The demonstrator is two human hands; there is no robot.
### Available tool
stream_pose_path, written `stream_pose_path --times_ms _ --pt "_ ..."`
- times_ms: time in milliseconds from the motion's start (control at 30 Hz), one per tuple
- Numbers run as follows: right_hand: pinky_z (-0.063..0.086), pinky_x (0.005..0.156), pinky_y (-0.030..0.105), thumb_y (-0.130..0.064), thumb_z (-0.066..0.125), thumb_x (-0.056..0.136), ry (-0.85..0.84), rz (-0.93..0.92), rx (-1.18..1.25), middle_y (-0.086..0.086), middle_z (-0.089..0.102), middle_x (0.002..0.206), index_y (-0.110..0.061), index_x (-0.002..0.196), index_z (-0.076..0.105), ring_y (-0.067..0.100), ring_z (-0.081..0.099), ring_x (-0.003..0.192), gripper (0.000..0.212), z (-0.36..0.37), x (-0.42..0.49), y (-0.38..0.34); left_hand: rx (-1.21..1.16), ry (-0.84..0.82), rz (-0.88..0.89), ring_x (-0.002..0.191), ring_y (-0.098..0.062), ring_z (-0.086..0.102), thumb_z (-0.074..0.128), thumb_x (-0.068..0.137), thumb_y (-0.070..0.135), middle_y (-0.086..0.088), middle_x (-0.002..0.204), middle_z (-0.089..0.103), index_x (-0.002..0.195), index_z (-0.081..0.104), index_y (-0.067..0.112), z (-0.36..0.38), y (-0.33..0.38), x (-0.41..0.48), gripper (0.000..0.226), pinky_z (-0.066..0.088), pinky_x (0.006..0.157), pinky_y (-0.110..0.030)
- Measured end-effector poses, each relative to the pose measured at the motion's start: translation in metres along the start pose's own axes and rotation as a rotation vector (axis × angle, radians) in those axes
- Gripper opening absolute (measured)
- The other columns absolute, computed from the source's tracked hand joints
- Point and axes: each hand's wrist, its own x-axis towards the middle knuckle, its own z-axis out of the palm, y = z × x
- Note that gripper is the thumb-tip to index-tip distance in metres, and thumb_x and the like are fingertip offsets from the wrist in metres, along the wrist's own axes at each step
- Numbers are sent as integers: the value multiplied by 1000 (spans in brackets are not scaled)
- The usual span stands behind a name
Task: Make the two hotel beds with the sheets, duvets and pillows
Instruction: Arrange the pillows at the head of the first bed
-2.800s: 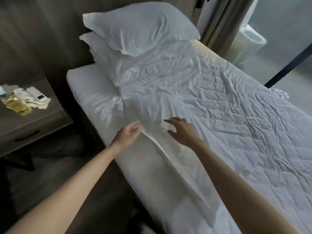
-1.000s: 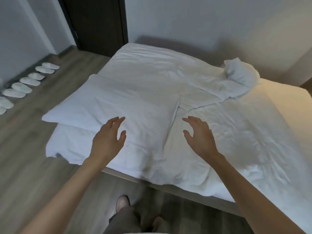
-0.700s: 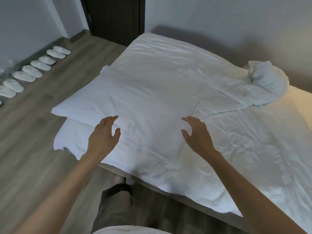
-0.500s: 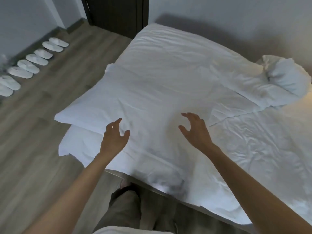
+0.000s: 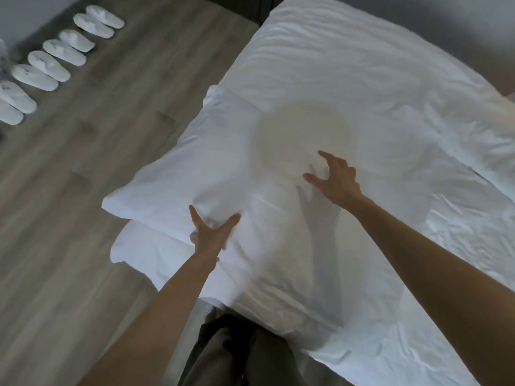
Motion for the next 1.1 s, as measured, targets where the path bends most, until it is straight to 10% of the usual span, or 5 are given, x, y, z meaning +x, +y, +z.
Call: stream_pose_path --times_ms 100,300,467,733,1100 --pt "24 109 60 -65 60 82 -49 59 -27 3 26 155 -40 149 23 31 24 140 80 18 40 2 -66 -6 5 79 -13 50 81 68 53 -10 142 37 138 -17 63 8 -8 25 121 51 69 -33" --pt "9 108 72 -96 44 57 -133 53 -222 -6 23 157 -42 150 8 32 23 144 113 39 104 10 44 174 35 125 -37 39 83 63 53 -19 150 25 126 -26 71 35 -29 61 127 49 94 -52" --pt "22 113 59 -104 41 41 -186 63 -213 -1 33 155 -33 152 4 29 35 141 137 44 145 15 27 198 4 75 -20 48 84 69 41 -31 139 29 136 -23 62 45 -31 69 127 37 81 -32" --pt "42 89 36 -89 57 59 33 -5 -215 9 62 123 -12 122 50 32 58 113 100 24 93 1 0 169 -33 84 -27 51 86 68 34 -25 137 38 137 -20 63 32 -30 63 130 44 92 -42" --pt "40 58 34 -84 63 61 341 -98 -148 -5 51 63 -15 79 44 21 53 65 74 -65 -39 -12 -132 -27 171 123 -27 47 76 77 12 6 150 34 146 -13 52 12 -11 -4 119 41 103 -54"
